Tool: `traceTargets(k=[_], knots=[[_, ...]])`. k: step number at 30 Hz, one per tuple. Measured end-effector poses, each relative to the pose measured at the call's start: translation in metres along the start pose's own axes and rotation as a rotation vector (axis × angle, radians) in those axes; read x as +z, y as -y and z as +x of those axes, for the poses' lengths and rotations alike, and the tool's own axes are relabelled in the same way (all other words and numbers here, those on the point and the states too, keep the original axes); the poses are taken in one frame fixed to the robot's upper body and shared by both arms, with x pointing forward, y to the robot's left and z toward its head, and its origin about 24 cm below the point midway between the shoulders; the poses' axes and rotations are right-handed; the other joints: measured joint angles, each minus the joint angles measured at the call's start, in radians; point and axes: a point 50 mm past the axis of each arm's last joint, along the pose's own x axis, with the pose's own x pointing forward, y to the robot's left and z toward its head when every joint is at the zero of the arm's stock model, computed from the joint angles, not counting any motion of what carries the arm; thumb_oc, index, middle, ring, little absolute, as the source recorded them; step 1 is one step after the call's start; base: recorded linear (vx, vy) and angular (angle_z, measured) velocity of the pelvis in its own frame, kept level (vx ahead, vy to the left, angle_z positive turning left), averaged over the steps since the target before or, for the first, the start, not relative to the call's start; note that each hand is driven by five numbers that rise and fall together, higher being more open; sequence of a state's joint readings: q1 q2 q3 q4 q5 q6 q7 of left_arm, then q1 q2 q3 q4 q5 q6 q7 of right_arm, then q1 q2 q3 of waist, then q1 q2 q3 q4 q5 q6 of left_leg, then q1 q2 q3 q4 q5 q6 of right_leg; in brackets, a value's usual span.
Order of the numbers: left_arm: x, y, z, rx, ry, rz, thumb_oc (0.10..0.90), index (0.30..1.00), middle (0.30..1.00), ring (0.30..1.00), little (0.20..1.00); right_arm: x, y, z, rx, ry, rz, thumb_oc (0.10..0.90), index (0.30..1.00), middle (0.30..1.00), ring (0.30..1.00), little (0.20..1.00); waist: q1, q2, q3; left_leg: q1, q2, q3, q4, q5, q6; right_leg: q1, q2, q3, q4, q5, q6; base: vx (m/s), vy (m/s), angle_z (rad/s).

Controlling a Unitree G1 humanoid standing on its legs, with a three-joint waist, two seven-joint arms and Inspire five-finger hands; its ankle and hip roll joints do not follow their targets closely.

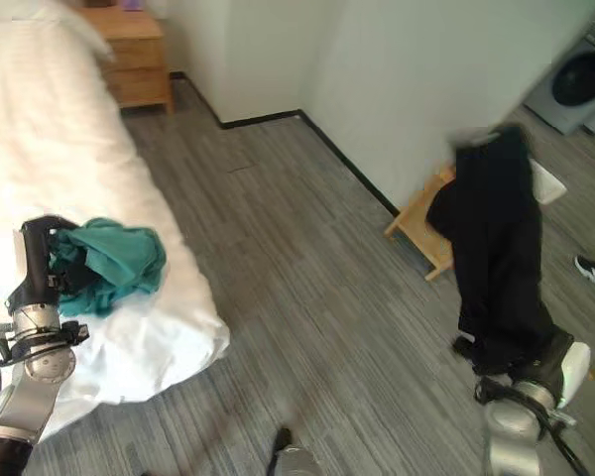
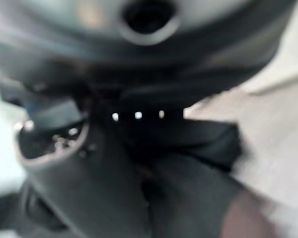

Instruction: Pick up bed clothes into laundry basket.

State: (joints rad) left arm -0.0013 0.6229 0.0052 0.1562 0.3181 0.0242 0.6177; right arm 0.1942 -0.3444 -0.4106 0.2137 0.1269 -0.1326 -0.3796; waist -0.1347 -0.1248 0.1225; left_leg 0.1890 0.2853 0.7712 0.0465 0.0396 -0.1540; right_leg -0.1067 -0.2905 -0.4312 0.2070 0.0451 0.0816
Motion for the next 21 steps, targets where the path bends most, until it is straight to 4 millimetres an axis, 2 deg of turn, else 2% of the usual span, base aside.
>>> traceTargets(k=[1,2,3,4,5,6,7,8,9,10,11,12,13,14,15,16,17,18,19,20,21], knots=[[-0.004,0.003,0.0,-0.026,-0.016,0.022,0.4,0.3,0.3,0.3,0.3,-0.005,-0.012,-0.014,0.074,-0.022,-0.004,0.4,0.3,0.3,0.3,0.3,-0.025,0.03,-0.011,-0.008,0.054,0.027,0.038,-0.022,-0.017,0.02,0.039,0.033,-0.058,0.012,-0.013,-0.3,-0.23,-0.84],[-0.001,0.009,-0.003,-0.048,-0.008,0.01,0.4,0.3,0.3,0.3,0.3,-0.006,-0.009,-0.019,0.108,-0.009,-0.107,0.4,0.3,0.3,0.3,0.3,-0.034,0.044,-0.013,-0.015,0.047,0.037,0.017,-0.029,-0.027,0.027,0.049,0.039,-0.084,0.012,-0.011,-0.32,-0.312,-0.51],[0.012,0.022,-0.007,-0.075,0.033,-0.023,0.4,0.3,0.3,0.3,0.3,-0.009,-0.006,-0.02,0.144,0.042,-0.337,0.4,0.3,0.3,0.3,0.3,-0.048,0.107,-0.011,-0.035,0.033,0.04,-0.04,-0.027,-0.028,0.017,0.064,0.049,-0.102,0.02,-0.004,-0.21,-0.204,-0.52],[0.026,0.038,-0.013,-0.115,0.06,-0.07,0.4,0.3,0.3,0.3,0.3,-0.01,-0.002,-0.017,0.129,0.057,-0.448,0.4,0.3,0.3,0.3,0.3,-0.054,0.155,-0.003,-0.032,0.028,0.043,-0.062,0.032,-0.035,0.001,0.092,0.072,-0.106,0.024,0.002,-0.25,-0.28,-0.97],[0.031,0.049,-0.022,-0.164,0.067,-0.085,0.4,0.3,0.3,0.3,0.3,-0.015,-0.012,-0.019,0.163,0.061,-0.511,0.4,0.3,0.3,0.3,0.3,-0.054,0.173,-0.008,-0.009,0.052,0.04,-0.024,0.027,-0.051,0.003,0.1,0.097,-0.112,0.026,0.001,-0.17,-0.181,-1.08],[0.038,0.06,-0.03,-0.222,0.086,-0.099,0.4,0.3,0.3,0.3,0.3,-0.019,-0.021,-0.026,0.215,0.07,-0.561,0.4,0.3,0.3,0.3,0.3,-0.069,0.181,-0.008,-0.018,0.077,0.045,0.073,0.014,-0.043,0.011,0.108,0.109,-0.115,0.029,-0.004,-0.29,-0.359,-1.04],[0.041,0.067,-0.038,-0.254,0.088,-0.122,0.4,0.3,0.3,0.3,0.3,-0.024,-0.026,-0.034,0.263,0.085,-0.611,0.4,0.3,0.3,0.3,0.3,-0.071,0.182,-0.008,-0.019,0.12,0.043,0.161,0.012,-0.045,0.025,0.118,0.11,-0.132,0.044,-0.026,-0.13,-0.213,-1.13],[0.046,0.073,-0.044,-0.274,0.087,-0.149,0.4,0.3,0.3,0.3,0.3,-0.025,-0.034,-0.038,0.299,0.109,-0.651,0.4,0.3,0.3,0.3,0.3,-0.07,0.183,-0.006,-0.003,0.153,0.038,0.244,0.022,-0.039,0.022,0.153,0.111,-0.136,0.047,-0.034,-0.2,-0.256,-1.64],[0.047,0.075,-0.047,-0.281,0.082,-0.155,0.4,0.3,0.3,0.3,0.3,-0.023,-0.042,-0.039,0.328,0.134,-0.667,0.4,0.3,0.3,0.3,0.3,-0.045,0.18,-0.001,0.012,0.184,0.024,0.284,0.007,-0.046,0.023,0.162,0.128,-0.145,0.057,-0.054,-0.07,-0.2,-1.52],[0.051,0.078,-0.047,-0.299,0.103,-0.161,0.4,0.3,0.3,0.3,0.3,-0.019,-0.048,-0.04,0.342,0.171,-0.669,0.4,0.3,0.3,0.3,0.3,-0.073,0.165,0.006,0.012,0.197,0.015,0.248,-0.053,-0.098,0.05,0.167,0.156,-0.189,0.053,-0.044,-0.13,-0.359,-1.51],[0.06,0.079,-0.045,-0.285,0.126,-0.187,0.4,0.3,0.3,0.3,0.3,-0.008,-0.054,-0.032,0.339,0.23,-0.685,0.4,0.3,0.3,0.3,0.3,-0.064,0.182,0.019,0.023,0.131,-0.115,0.151,0.044,-0.028,0.016,0.194,0.232,-0.166,0.053,-0.047,0.0,-0.558,-1.88],[0.061,0.079,-0.043,-0.267,0.12,-0.192,0.4,0.3,0.3,0.3,0.3,0.003,-0.066,-0.025,0.367,0.305,-0.71,0.4,0.3,0.3,0.3,0.3,-0.03,0.18,0.034,0.047,0.117,-0.208,0.182,0.066,-0.003,-0.018,0.21,0.263,-0.122,0.048,-0.068,0.03,-0.502,-2.21],[0.063,0.081,-0.04,-0.259,0.107,-0.204,0.4,0.3,0.3,0.3,0.3,0.011,-0.073,-0.021,0.386,0.36,-0.727,0.4,0.3,0.3,0.3,0.3,-0.039,0.174,0.038,0.058,0.097,-0.326,0.206,0.099,-0.004,-0.045,0.217,0.262,-0.065,0.028,-0.082,0.14,-0.45,-2.31],[0.062,0.08,-0.038,-0.245,0.092,-0.204,0.4,0.3,0.3,0.3,0.3,0.022,-0.081,-0.019,0.41,0.432,-0.744,0.4,0.3,0.3,0.3,0.3,-0.034,0.159,0.041,0.089,0.063,-0.425,0.223,0.14,0.001,-0.07,0.218,0.259,0.027,-0.039,-0.105,0.1,-0.316,-1.69],[0.065,0.082,-0.037,-0.25,0.102,-0.202,0.4,0.3,0.3,0.3,0.3,0.033,-0.082,-0.018,0.405,0.496,-0.748,0.4,0.3,0.3,0.3,0.3,-0.026,0.153,0.044,0.09,0.044,-0.472,0.281,0.19,0.001,-0.053,0.229,0.331,0.017,-0.045,-0.104,0.22,-0.414,-1.16],[0.065,0.082,-0.037,-0.25,0.102,-0.202,0.4,0.3,0.3,0.3,0.3,0.033,-0.082,-0.018,0.405,0.496,-0.748,0.4,0.3,0.3,0.3,0.3,-0.026,0.153,0.044,0.09,0.044,-0.472,0.281,0.19,0.001,-0.053,0.229,0.331,0.017,-0.045,-0.104,0.17,-0.286,-1.68],[0.071,0.082,-0.036,-0.234,0.113,-0.222,0.4,0.3,0.3,0.3,0.3,0.055,-0.086,-0.011,0.381,0.599,-0.743,0.4,0.3,0.3,0.3,0.3,0.001,0.131,0.052,0.027,-0.044,-0.596,0.432,0.25,-0.015,-0.04,0.242,0.47,-0.015,-0.036,-0.121,0.23,-0.194,-1.41],[0.074,0.083,-0.035,-0.23,0.121,-0.228,0.4,0.3,0.3,0.3,0.3,0.061,-0.087,-0.008,0.366,0.617,-0.737,0.4,0.3,0.3,0.3,0.3,0.012,0.126,0.056,0.001,-0.076,-0.627,0.474,0.171,-0.015,-0.038,0.238,0.521,-0.028,-0.027,-0.125,0.12,-0.047,-2.23],[0.084,0.085,-0.032,-0.238,0.161,-0.234,0.4,0.3,0.3,0.3,0.3,0.076,-0.09,-0.003,0.33,0.658,-0.71,0.4,0.3,0.3,0.3,0.3,0.024,0.113,0.077,-0.114,-0.192,-0.644,0.533,-0.03,0.034,0.031,0.215,0.6,-0.13,0.006,-0.143,0.21,-0.089,-1.09],[0.089,0.087,-0.032,-0.242,0.173,-0.243,0.4,0.3,0.3,0.3,0.3,0.076,-0.089,-0.003,0.328,0.662,-0.711,0.4,0.3,0.3,0.3,0.3,0.02,0.104,0.083,-0.153,-0.222,-0.649,0.519,-0.06,0.059,0.061,0.203,0.614,-0.159,0.023,-0.141,0.2,-0.085,-1.15],[0.094,0.089,-0.035,-0.251,0.187,-0.264,0.4,0.3,0.3,0.3,0.3,0.077,-0.089,-0.004,0.33,0.672,-0.713,0.4,0.3,0.3,0.3,0.3,0.025,0.106,0.085,-0.242,-0.244,-0.637,0.459,-0.079,0.084,0.101,0.197,0.614,-0.191,0.029,-0.131,0.27,-0.083,-0.54]])
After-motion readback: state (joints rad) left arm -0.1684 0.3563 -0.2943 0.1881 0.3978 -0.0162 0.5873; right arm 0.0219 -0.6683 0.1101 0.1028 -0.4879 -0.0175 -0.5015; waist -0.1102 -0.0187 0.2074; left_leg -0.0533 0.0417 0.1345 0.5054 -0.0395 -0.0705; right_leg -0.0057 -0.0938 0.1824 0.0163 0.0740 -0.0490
